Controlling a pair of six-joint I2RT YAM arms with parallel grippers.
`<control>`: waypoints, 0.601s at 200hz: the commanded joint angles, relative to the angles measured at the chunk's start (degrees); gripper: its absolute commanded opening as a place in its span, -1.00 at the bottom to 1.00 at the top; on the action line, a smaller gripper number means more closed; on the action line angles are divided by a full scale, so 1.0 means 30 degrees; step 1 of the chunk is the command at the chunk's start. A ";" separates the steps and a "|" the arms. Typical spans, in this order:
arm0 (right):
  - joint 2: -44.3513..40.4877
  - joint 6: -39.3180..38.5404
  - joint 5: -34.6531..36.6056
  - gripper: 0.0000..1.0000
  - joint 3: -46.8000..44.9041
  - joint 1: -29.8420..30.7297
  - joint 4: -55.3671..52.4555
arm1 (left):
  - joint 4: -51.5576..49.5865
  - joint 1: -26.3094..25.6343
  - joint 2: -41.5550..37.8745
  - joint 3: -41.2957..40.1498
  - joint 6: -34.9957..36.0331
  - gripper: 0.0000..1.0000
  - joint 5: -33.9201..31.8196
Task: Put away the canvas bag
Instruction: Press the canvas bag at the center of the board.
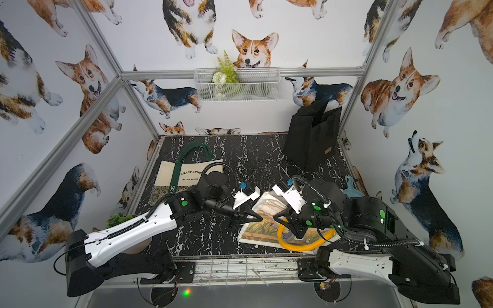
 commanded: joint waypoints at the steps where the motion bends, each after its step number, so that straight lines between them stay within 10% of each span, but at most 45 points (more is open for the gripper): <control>1: 0.0419 -0.1194 -0.1793 -0.07 0.0082 0.0030 0.1072 | -0.0927 0.0011 0.0342 0.0535 0.0954 -1.00 0.2852; 33: 0.0933 -0.2575 -0.2089 -0.07 0.0286 0.0029 0.1276 | -0.1712 -0.0035 0.0663 0.1191 0.1456 -1.00 0.3638; 55: 0.1561 -0.2729 -0.1805 -1.00 0.0764 0.0017 0.1025 | -0.1847 -0.0001 0.0276 0.1222 0.1557 -1.00 0.3485; 80: 0.1965 -0.2401 -0.0947 -1.00 0.0962 0.0026 0.0673 | -0.2639 -0.0011 0.0020 0.1369 0.1768 -1.00 0.2329; 120: 0.1962 -0.1654 0.2159 -1.00 0.2507 -0.0160 0.0498 | -0.3076 -0.0003 -0.0612 0.0439 0.1676 -0.37 0.1575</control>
